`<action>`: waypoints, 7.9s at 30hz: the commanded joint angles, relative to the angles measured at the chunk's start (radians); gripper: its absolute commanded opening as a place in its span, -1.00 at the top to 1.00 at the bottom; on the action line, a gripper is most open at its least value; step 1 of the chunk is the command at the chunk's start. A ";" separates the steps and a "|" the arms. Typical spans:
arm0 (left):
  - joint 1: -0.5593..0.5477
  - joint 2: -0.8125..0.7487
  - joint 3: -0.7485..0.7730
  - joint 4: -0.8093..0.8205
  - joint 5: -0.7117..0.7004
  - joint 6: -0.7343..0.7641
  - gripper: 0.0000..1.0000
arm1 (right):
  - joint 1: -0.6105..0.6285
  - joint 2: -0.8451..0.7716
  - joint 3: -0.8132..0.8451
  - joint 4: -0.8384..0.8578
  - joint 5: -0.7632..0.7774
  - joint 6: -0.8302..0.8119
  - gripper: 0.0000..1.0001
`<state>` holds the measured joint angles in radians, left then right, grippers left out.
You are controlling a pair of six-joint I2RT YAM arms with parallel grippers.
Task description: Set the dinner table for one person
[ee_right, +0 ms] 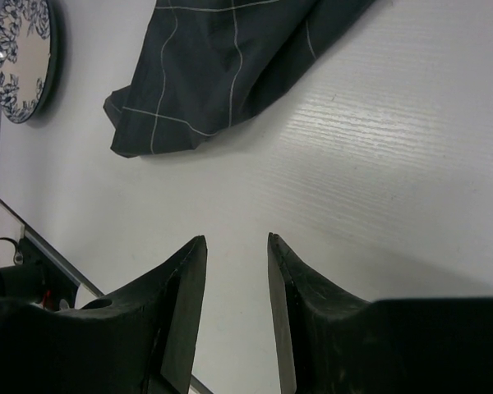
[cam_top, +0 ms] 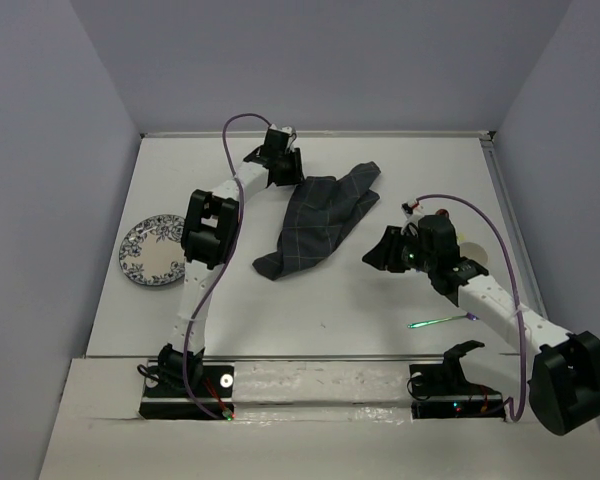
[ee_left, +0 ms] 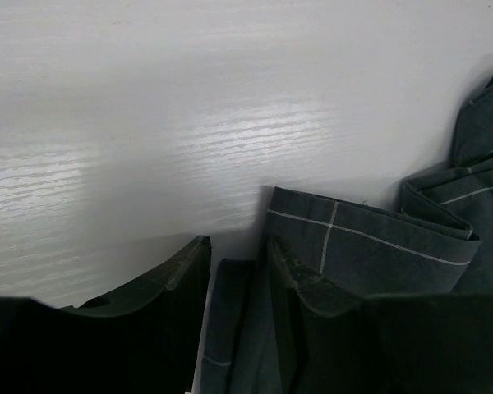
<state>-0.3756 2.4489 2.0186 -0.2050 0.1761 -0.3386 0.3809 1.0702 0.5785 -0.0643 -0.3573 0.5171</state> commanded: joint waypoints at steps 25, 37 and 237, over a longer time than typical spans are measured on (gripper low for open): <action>0.018 -0.327 -0.386 0.401 0.122 -0.171 1.00 | 0.007 0.322 0.151 0.219 0.072 0.067 -0.35; 0.036 -0.544 -0.739 0.631 0.077 -0.252 1.00 | 0.007 0.669 0.392 0.216 0.176 0.090 -0.25; 0.208 -1.479 -1.820 0.958 -0.102 -0.554 1.00 | 0.127 0.091 0.064 -0.183 0.538 0.004 -0.01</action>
<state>-0.1707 1.0809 0.2928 0.5709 0.0509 -0.8673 0.4995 1.3365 0.6693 -0.2863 0.2157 0.3653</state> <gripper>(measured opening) 0.014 0.487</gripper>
